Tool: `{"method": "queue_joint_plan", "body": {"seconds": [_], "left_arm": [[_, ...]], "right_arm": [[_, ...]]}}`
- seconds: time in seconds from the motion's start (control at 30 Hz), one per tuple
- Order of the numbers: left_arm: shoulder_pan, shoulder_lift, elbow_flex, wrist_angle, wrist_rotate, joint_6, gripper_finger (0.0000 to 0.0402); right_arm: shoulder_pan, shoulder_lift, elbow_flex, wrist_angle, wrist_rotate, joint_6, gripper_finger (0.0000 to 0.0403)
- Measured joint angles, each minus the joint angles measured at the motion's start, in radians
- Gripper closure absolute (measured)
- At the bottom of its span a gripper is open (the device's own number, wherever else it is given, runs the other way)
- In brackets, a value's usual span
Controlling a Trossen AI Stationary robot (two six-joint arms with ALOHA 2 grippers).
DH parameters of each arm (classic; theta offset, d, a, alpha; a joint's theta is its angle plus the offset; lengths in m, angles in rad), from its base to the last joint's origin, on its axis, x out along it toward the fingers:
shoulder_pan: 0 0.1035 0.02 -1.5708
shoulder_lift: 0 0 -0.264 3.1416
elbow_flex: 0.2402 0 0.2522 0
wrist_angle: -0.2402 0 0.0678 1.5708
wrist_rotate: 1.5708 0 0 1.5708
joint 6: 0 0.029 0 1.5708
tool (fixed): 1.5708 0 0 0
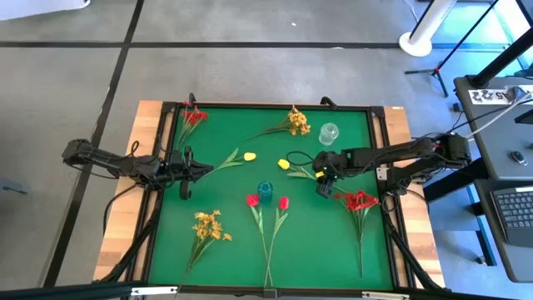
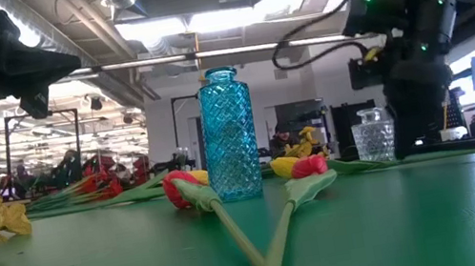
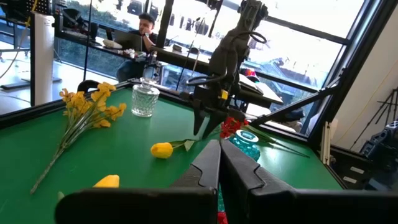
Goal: Sort flowers into vase by color
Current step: Put the yellow flower into the blue vase
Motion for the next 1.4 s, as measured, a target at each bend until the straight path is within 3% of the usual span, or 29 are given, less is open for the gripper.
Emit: {"method": "queue_joint_plan", "body": {"seconds": [0.33,0.57,0.8,1.13,1.4], "left_arm": [[0.000,0.000,0.000,0.000,0.000,0.000,0.0401],[0.000,0.000,0.000,0.000,0.000,0.000,0.0401],[0.000,0.000,0.000,0.000,0.000,0.000,0.0401],[0.000,0.000,0.000,0.000,0.000,0.000,0.0401],[0.000,0.000,0.000,0.000,0.000,0.000,0.0401]], "right_arm": [[0.001,0.045,-0.015,0.053,0.031,0.001,0.0293],[-0.001,0.045,-0.014,0.052,0.037,-0.010,0.0392],[-0.001,0.010,0.013,0.053,0.028,-0.004,0.0398],[-0.001,-0.188,0.136,0.087,0.027,-0.012,0.0400],[0.008,-0.310,0.149,0.494,-0.120,-0.029,0.0401]]}}
